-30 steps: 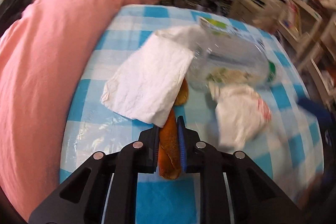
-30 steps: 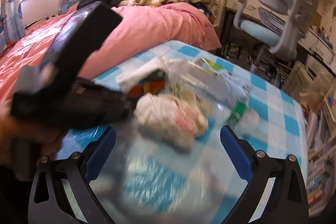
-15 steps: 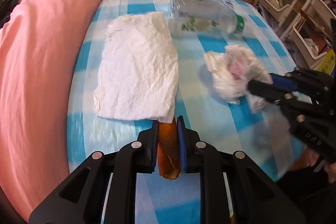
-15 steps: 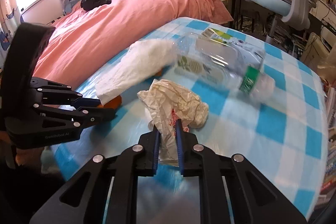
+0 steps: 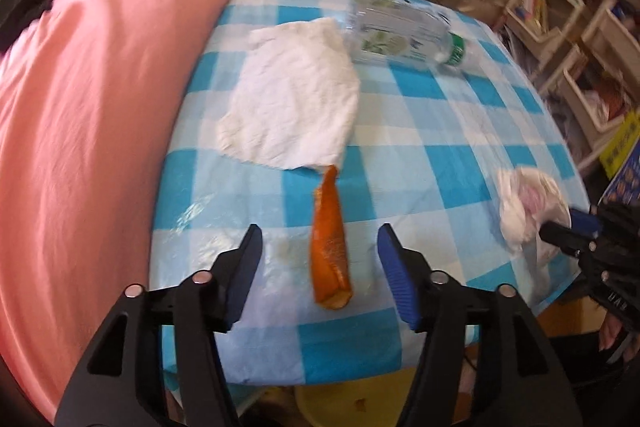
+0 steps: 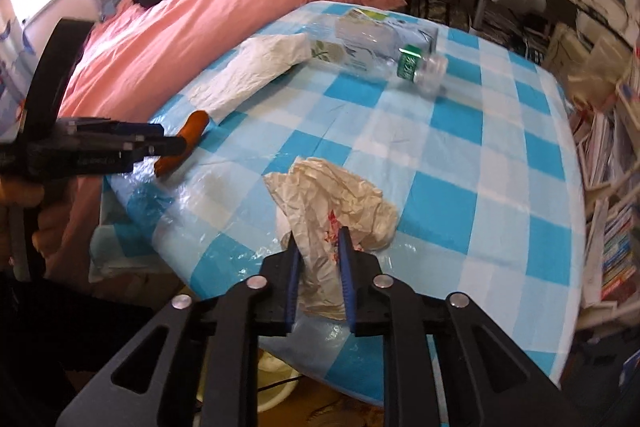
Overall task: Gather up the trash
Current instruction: 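Lift the orange scrap with the left tool while the right tool lifts the tissue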
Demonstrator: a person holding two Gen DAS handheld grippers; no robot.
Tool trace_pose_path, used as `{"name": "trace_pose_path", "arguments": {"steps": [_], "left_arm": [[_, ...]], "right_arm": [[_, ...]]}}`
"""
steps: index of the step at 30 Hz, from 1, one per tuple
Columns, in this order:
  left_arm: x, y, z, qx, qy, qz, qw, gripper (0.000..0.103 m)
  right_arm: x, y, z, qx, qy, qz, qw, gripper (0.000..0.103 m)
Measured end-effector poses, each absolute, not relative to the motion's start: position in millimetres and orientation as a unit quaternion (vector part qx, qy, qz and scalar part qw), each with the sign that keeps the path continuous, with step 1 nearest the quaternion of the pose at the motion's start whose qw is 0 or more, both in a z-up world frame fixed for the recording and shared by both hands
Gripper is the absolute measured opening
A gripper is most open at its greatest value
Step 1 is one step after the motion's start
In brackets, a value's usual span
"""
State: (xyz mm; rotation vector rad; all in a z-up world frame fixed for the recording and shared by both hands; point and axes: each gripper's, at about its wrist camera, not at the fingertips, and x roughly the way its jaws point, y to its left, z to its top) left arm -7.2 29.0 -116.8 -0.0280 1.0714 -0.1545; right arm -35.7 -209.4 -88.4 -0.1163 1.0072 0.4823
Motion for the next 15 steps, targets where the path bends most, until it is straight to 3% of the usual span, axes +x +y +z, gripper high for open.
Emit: {"name": "trace_pose_path", "arguments": {"steps": [2,3,4,8,9,11,15], "left_arm": [[-4,20,-120,-0.001,0.515,-0.082,0.853,0.052],[-3,16,-122,0.001,0.518,-0.088,0.851,0.031],[-2,12,-124,0.005,0.523,-0.087,0.848,0.022],[-5,-6,-113,0.016,0.506,-0.108,0.855,0.017],[-7,-13,-107,0.024,0.495,-0.114,0.861,0.017],[-10,-22,-98,0.03,0.481,-0.121,0.868,0.017],[-10,-32,-85,0.019,0.458,-0.122,0.88,0.017]], "right_arm": [[-34,-211,-88,-0.051,0.473,0.225,0.85,0.053],[-33,-210,-88,-0.052,0.471,0.224,0.852,0.054],[-31,-209,-89,-0.052,0.471,0.228,0.851,0.054],[-28,-200,-94,-0.068,0.474,0.234,0.846,0.054],[-28,-198,-96,-0.073,0.476,0.234,0.845,0.053],[-28,-197,-98,-0.08,0.477,0.233,0.844,0.027],[-29,-206,-89,-0.063,0.461,0.235,0.853,0.02]]}}
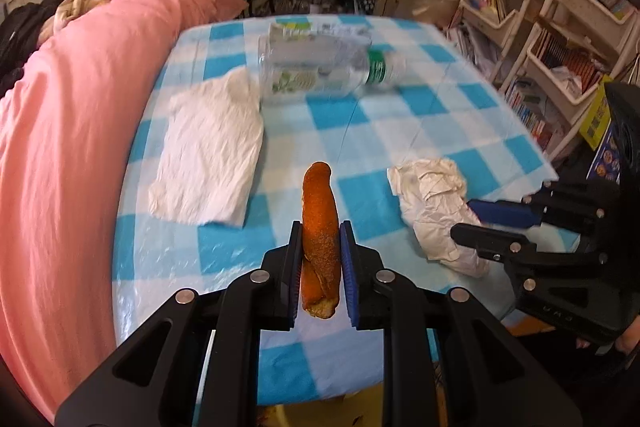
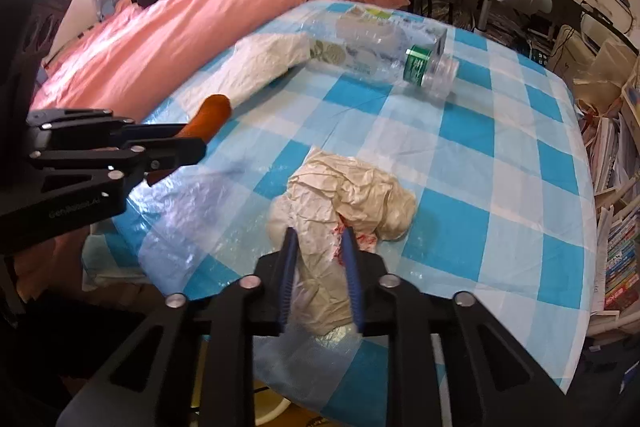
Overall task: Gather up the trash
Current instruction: 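Lift the orange scrap with the left tool while the right tool lifts the tissue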
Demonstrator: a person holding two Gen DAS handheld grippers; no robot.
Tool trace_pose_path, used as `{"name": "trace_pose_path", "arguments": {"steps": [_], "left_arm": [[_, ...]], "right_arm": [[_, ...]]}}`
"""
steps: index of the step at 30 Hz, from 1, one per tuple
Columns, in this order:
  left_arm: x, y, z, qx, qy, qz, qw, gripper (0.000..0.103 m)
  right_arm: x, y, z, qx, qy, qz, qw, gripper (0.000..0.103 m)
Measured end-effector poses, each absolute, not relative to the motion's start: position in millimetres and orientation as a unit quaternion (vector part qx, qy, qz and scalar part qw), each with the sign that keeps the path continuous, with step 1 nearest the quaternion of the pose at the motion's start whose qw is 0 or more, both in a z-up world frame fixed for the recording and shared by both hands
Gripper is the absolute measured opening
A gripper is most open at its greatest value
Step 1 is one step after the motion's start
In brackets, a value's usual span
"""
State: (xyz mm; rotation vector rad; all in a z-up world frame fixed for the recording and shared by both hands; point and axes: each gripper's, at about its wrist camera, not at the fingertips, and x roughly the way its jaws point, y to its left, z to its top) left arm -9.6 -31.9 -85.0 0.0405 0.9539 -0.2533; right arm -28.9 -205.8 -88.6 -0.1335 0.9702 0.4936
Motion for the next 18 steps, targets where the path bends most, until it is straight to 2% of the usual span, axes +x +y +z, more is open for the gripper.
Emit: {"name": "trace_pose_path", "arguments": {"steps": [8,18], "left_arm": [[-5,-15,-71,-0.056,0.437,-0.099,0.892,0.017],[-13,-17,-59,-0.061,0.41,-0.097,0.905,0.017]], "right_arm": [[-34,-218,-63,-0.022,0.421,0.246,0.873,0.02],[-47,-227,-46,-0.021,0.394,0.253,0.883,0.02]]}}
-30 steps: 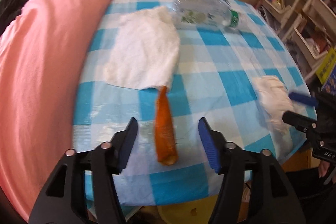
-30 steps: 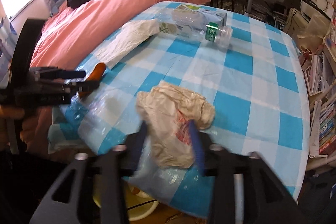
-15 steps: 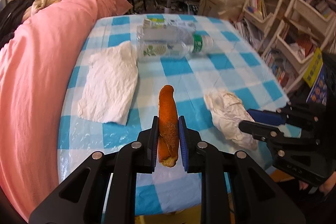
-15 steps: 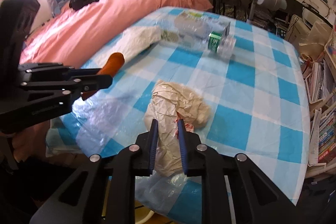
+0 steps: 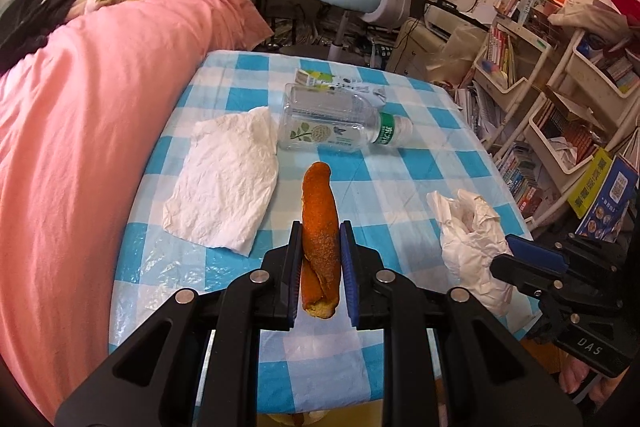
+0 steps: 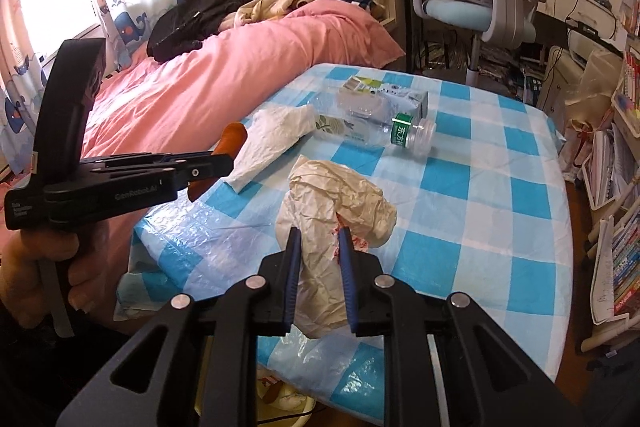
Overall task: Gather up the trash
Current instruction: 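Lift the orange scrap with the left tool while the right tool lifts the tissue, then carry the tissue over the bucket and open the right tool while the left tool carries the scrap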
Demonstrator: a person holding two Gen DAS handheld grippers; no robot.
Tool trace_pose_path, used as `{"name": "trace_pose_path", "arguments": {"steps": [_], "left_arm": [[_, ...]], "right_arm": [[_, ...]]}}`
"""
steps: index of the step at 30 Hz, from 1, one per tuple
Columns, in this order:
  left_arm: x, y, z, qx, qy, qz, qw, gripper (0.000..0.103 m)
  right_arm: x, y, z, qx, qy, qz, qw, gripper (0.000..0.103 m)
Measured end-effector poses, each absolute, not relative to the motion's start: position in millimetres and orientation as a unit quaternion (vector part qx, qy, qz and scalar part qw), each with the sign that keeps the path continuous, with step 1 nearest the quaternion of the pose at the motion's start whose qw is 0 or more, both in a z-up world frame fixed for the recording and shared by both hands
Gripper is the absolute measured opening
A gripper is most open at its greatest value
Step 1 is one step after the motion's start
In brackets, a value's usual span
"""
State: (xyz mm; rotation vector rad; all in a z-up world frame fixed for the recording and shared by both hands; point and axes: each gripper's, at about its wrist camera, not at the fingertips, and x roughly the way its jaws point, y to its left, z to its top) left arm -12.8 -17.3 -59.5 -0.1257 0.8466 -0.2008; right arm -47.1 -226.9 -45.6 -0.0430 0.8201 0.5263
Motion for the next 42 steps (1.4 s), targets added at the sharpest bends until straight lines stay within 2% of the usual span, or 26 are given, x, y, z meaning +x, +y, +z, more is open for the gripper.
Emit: {"name": "trace_pose_path", "arguments": {"steps": [16,42], "left_arm": [[-24,-26,-44,-0.017,0.377,-0.085,0.922,0.017],[-24,-31,-44,0.001,0.373,-0.078,0.925,0.017]], "right_arm": [[-62,-205,-49,-0.05,0.392,0.285,0.873,0.02],[-69,-198,-50,-0.06,0.394,0.304,0.866,0.02]]}}
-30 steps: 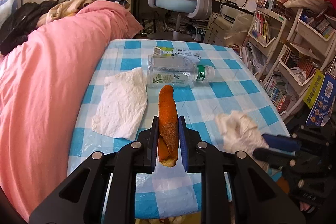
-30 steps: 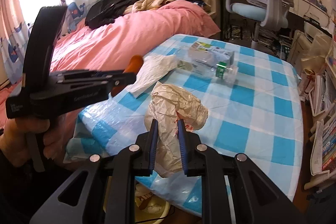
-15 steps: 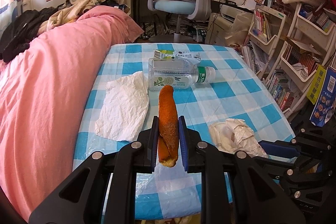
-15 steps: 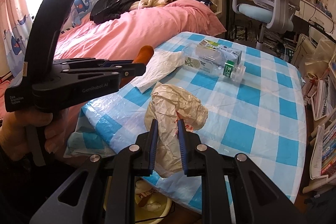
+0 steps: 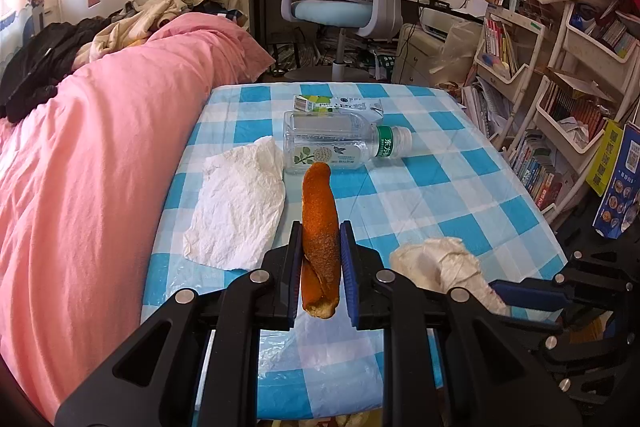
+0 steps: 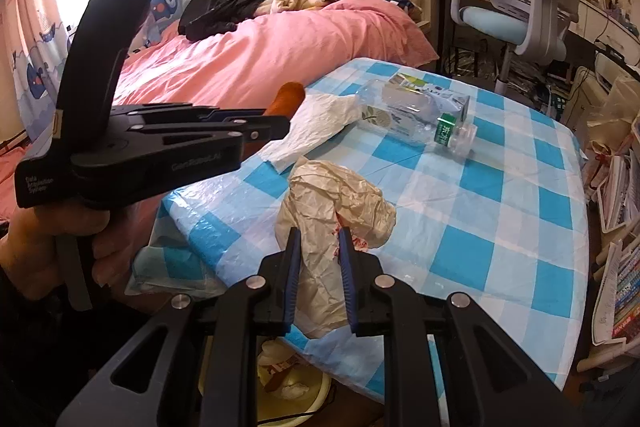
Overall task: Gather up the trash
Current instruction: 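Carry the tissue over the bucket and open the right tool while the left tool carries the scrap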
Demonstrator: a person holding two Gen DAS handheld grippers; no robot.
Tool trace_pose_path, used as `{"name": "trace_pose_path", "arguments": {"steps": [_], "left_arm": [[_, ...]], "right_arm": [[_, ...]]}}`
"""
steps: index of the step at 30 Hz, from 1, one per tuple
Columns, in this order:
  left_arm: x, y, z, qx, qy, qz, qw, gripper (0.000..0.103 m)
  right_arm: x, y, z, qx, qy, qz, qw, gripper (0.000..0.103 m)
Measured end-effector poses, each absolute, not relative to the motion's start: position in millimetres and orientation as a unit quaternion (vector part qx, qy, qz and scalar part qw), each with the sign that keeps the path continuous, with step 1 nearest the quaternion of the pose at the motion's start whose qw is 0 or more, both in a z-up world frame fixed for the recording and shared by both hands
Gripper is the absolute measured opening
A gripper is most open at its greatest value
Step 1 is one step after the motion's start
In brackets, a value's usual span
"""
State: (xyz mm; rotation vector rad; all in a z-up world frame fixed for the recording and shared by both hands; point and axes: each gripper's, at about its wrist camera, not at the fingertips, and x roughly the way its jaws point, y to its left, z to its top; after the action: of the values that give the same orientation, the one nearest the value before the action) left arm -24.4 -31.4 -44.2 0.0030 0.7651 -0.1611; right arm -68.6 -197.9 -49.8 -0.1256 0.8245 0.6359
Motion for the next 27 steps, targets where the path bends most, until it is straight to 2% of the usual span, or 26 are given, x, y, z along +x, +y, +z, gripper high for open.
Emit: {"name": "trace_pose_path", "arguments": {"steps": [10,21,25,27], "left_arm": [[-25,-32,-44,0.002,0.373,-0.078,0.925,0.017],[-24,-31,-45,0.002,0.373,-0.077,0.925,0.017],[-24,-31,-45,0.003,0.373,-0.077,0.924,0.017],[-24,-31,-45,0.003,0.373,-0.077,0.924,0.017]], "right_arm": [[-79,-178,-61,-0.089,0.416,0.352,0.834,0.02],[-105,-144,-90,-0.145,0.479,0.44,0.746,0.022],[-111,-138,-98,-0.161,0.49,0.449,0.729,0.026],[-109,-139,-99,-0.16,0.491,0.446,0.732,0.032]]}}
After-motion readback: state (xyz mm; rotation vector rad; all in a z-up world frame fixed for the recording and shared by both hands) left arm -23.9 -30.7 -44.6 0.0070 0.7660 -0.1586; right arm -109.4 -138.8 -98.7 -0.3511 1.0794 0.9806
